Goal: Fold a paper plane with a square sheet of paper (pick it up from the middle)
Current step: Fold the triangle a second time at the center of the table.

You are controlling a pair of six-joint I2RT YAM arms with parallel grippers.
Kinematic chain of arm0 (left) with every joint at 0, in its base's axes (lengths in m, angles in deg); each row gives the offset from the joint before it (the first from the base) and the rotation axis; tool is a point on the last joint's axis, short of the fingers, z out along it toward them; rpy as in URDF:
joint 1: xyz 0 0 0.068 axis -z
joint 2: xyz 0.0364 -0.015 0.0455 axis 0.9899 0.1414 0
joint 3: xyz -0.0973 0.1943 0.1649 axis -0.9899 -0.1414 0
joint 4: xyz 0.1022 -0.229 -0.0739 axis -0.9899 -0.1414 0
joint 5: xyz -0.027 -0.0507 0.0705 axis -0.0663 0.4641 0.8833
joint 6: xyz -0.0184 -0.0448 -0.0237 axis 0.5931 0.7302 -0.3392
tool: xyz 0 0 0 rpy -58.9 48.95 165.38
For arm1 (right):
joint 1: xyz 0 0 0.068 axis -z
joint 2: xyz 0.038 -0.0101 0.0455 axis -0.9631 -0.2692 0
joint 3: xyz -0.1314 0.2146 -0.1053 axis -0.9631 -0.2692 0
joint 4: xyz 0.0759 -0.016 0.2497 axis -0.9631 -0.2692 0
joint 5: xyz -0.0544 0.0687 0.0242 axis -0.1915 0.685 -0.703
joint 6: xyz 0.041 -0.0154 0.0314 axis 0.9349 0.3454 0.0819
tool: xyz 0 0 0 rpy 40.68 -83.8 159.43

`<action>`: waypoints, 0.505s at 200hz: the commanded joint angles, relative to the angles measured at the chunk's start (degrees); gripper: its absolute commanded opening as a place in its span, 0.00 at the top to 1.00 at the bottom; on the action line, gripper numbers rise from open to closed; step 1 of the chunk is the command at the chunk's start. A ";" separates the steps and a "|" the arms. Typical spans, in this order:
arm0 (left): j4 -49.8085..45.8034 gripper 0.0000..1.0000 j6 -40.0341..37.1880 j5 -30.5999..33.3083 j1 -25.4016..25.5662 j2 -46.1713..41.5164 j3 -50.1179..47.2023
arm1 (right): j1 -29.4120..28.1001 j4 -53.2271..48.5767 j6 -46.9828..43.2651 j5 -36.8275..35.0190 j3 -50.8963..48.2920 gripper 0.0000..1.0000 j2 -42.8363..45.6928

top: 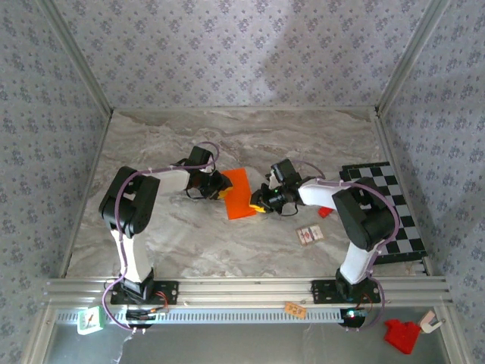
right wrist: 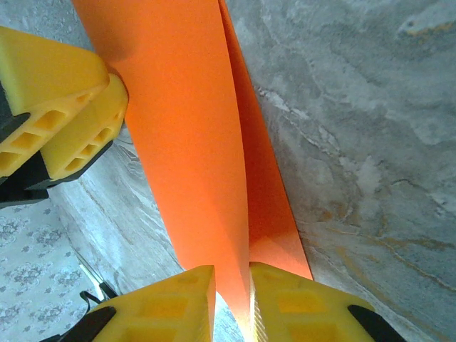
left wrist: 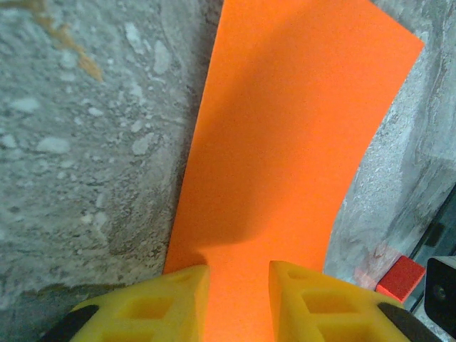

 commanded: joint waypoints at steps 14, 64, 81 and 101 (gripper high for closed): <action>-2.38 0.70 -0.25 1.28 0.37 3.29 -0.68 | -0.52 -1.85 1.08 0.89 0.80 0.79 -0.64; -2.37 0.70 -0.16 1.22 0.32 2.96 -0.56 | -0.71 -2.64 1.17 1.06 1.01 0.81 -0.86; -2.20 0.70 -0.23 0.96 0.37 2.77 -0.33 | -0.86 -3.12 0.99 0.96 1.18 0.86 -0.85; -0.17 0.69 -0.62 -0.35 0.28 1.90 -0.23 | -0.84 -3.57 0.79 0.72 1.31 0.93 -0.72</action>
